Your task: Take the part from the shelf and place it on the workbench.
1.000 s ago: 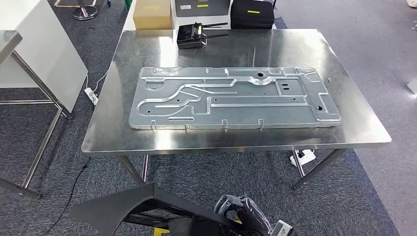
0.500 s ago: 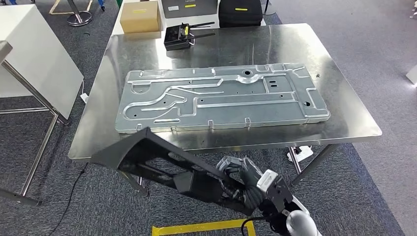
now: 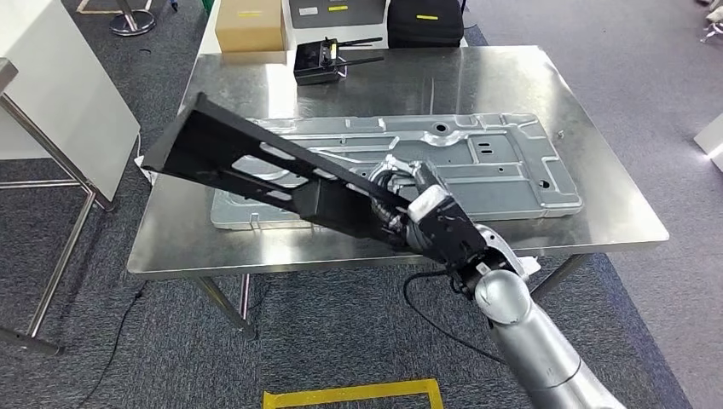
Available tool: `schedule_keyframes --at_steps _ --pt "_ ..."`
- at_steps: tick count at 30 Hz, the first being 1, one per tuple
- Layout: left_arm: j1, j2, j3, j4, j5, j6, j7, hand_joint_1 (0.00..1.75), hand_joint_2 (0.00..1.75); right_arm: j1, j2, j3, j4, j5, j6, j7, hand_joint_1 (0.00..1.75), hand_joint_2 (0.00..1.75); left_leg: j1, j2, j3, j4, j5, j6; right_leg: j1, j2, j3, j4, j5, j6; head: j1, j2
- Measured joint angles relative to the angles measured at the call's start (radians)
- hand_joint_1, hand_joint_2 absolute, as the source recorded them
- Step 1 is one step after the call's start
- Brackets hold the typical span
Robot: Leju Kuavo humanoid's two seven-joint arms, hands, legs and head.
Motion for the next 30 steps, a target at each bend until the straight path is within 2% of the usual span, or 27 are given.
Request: schedule_keyframes --at_steps 1,3,4,5,6,7,9,10,12,14,15,16,18,20,22,24,25,26,28,29,30 --pt "0.0 0.0 -0.001 0.0 -0.002 0.0 0.0 0.0 1.75 -0.019 0.005 0.004 0.008 0.021 -0.017 0.006 1.75 1.75 0.0 0.0 0.003 0.0 -0.001 -0.001 -0.001 0.0 0.009 -0.024 0.027 -0.001 0.0 0.0" --pt "0.0 0.0 -0.003 0.0 -0.004 0.0 0.0 0.0 1.75 -0.052 0.015 0.011 0.02 0.037 -0.031 0.013 1.75 1.75 0.001 -0.001 0.01 0.0 -0.006 -0.006 0.0 -0.002 0.068 -0.154 0.101 -0.008 0.0 0.0" --pt "-0.001 0.0 -0.004 0.0 -0.004 0.0 0.0 0.0 1.75 -0.064 0.019 0.014 0.024 0.039 -0.032 0.015 1.75 1.75 -0.001 -0.002 0.011 0.001 -0.008 -0.009 0.003 -0.004 0.096 -0.217 0.124 -0.013 0.0 0.0" --pt "-0.002 0.0 -0.005 0.0 -0.005 0.0 0.001 0.0 1.75 -0.073 0.022 0.018 0.028 0.042 -0.033 0.017 1.75 1.75 -0.002 -0.002 0.01 0.001 -0.009 -0.014 0.006 -0.005 0.113 -0.257 0.134 -0.018 0.0 0.0" --pt "-0.002 0.0 -0.006 0.0 -0.005 0.0 0.001 0.0 1.75 -0.078 0.025 0.021 0.032 0.05 -0.037 0.018 1.75 1.75 -0.002 -0.002 0.007 0.001 -0.009 -0.019 0.01 -0.005 0.119 -0.272 0.131 -0.022 0.0 0.0" --pt "-0.003 0.0 -0.006 0.0 -0.006 -0.001 0.002 0.0 1.75 -0.082 0.027 0.023 0.036 0.069 -0.048 0.021 1.75 1.75 -0.003 -0.002 0.005 0.0 -0.008 -0.024 0.013 -0.004 0.119 -0.277 0.13 -0.026 0.0 0.0" --pt "-0.004 0.0 -0.01 0.0 -0.011 -0.002 0.003 0.0 1.75 -0.091 0.032 0.03 0.044 0.165 -0.1 0.041 1.75 1.75 -0.002 -0.002 0.002 0.005 -0.015 -0.034 0.009 -0.003 0.123 -0.285 0.133 -0.036 0.0 0.0" --pt "-0.004 0.0 -0.013 0.0 -0.017 -0.004 0.005 0.0 1.75 -0.103 0.037 0.036 0.051 0.251 -0.145 0.066 1.75 1.75 -0.001 -0.003 -0.007 0.027 -0.029 -0.039 0.007 -0.003 0.126 -0.29 0.134 -0.043 -0.001 0.0" --pt "-0.006 0.0 -0.024 0.0 -0.034 -0.011 0.011 0.0 1.75 -0.139 0.057 0.055 0.087 0.513 -0.26 0.142 1.75 1.75 0.001 -0.004 -0.056 0.13 -0.08 -0.047 0.006 -0.003 0.13 -0.295 0.135 -0.053 -0.001 0.0" --pt "-0.007 0.0 -0.035 0.0 -0.046 -0.017 0.015 0.0 1.75 -0.169 0.083 0.074 0.148 0.797 -0.358 0.195 1.75 1.75 0.002 -0.004 -0.123 0.256 -0.123 -0.053 0.008 -0.003 0.13 -0.294 0.133 -0.058 -0.001 0.0" --pt "-0.007 0.0 -0.04 0.0 -0.048 -0.017 0.015 0.0 1.75 -0.176 0.094 0.08 0.179 0.899 -0.384 0.203 1.75 1.75 0.002 -0.004 -0.141 0.282 -0.12 -0.055 0.009 -0.002 0.13 -0.293 0.133 -0.059 -0.001 0.0" --pt "-0.007 0.0 -0.044 0.0 -0.049 -0.018 0.016 0.0 1.75 -0.18 0.104 0.085 0.204 0.963 -0.4 0.21 1.75 1.75 0.002 -0.004 -0.141 0.27 -0.1 -0.056 0.009 -0.001 0.13 -0.291 0.132 -0.059 -0.001 0.0" --pt "-0.009 0.0 -0.051 0.0 -0.057 -0.018 0.016 0.0 1.75 -0.188 0.12 0.095 0.251 1.072 -0.436 0.246 1.75 1.75 0.004 -0.005 -0.091 0.149 -0.027 -0.054 0.009 0.0 0.13 -0.285 0.128 -0.055 -0.001 0.0" --pt "-0.011 0.0 -0.059 0.0 -0.067 -0.019 0.021 0.0 1.75 -0.202 0.131 0.106 0.308 1.226 -0.5 0.309 1.75 1.75 0.002 -0.006 -0.041 0.039 0.012 -0.047 0.012 0.001 0.127 -0.277 0.124 -0.047 0.0 0.0" --pt "-0.015 0.0 -0.07 0.0 -0.075 -0.021 0.03 0.0 1.75 -0.223 0.137 0.139 0.389 1.362 -0.562 0.405 1.75 1.75 -0.002 -0.007 -0.029 0.013 0.013 -0.036 0.015 0.001 0.125 -0.276 0.124 -0.037 0.0 0.0" --pt "-0.022 0.0 -0.078 0.0 -0.08 -0.021 0.038 0.0 1.75 -0.257 0.137 0.213 0.488 1.413 -0.604 0.532 1.75 1.75 0.0 -0.006 -0.027 0.006 0.019 -0.023 0.014 0.001 0.125 -0.274 0.122 -0.027 0.0 0.0" --pt "-0.025 0.0 -0.081 0.0 -0.081 -0.021 0.041 0.0 1.75 -0.278 0.137 0.255 0.537 1.418 -0.617 0.586 1.75 1.75 0.001 -0.006 -0.026 0.002 0.022 -0.017 0.012 0.0 0.118 -0.259 0.111 -0.022 0.0 0.0" --pt "-0.028 0.0 -0.085 0.0 -0.082 -0.021 0.044 0.0 1.75 -0.298 0.137 0.295 0.583 1.419 -0.627 0.628 1.75 1.75 0.003 -0.005 -0.024 -0.001 0.025 -0.012 0.011 0.0 0.102 -0.224 0.09 -0.017 0.0 0.0" --pt "-0.032 -0.001 -0.093 0.0 -0.084 -0.021 0.048 0.0 1.75 -0.328 0.137 0.362 0.665 1.421 -0.639 0.667 1.75 1.75 0.003 -0.005 -0.024 -0.002 0.026 -0.007 0.008 -0.001 0.043 -0.102 0.031 -0.01 0.001 0.0" --pt "-0.032 -0.001 -0.096 0.0 -0.084 -0.021 0.05 0.0 1.75 -0.337 0.137 0.389 0.699 1.421 -0.641 0.676 1.75 1.75 0.003 -0.004 -0.025 -0.002 0.026 -0.007 0.006 -0.001 0.013 -0.041 0.009 -0.008 0.0 0.0" --pt "-0.032 -0.001 -0.097 0.0 -0.084 -0.021 0.05 0.0 1.75 -0.342 0.137 0.412 0.729 1.421 -0.641 0.681 1.75 1.75 0.003 -0.005 -0.025 -0.002 0.025 -0.007 0.005 -0.001 -0.006 -0.004 0.003 -0.006 0.0 0.0"
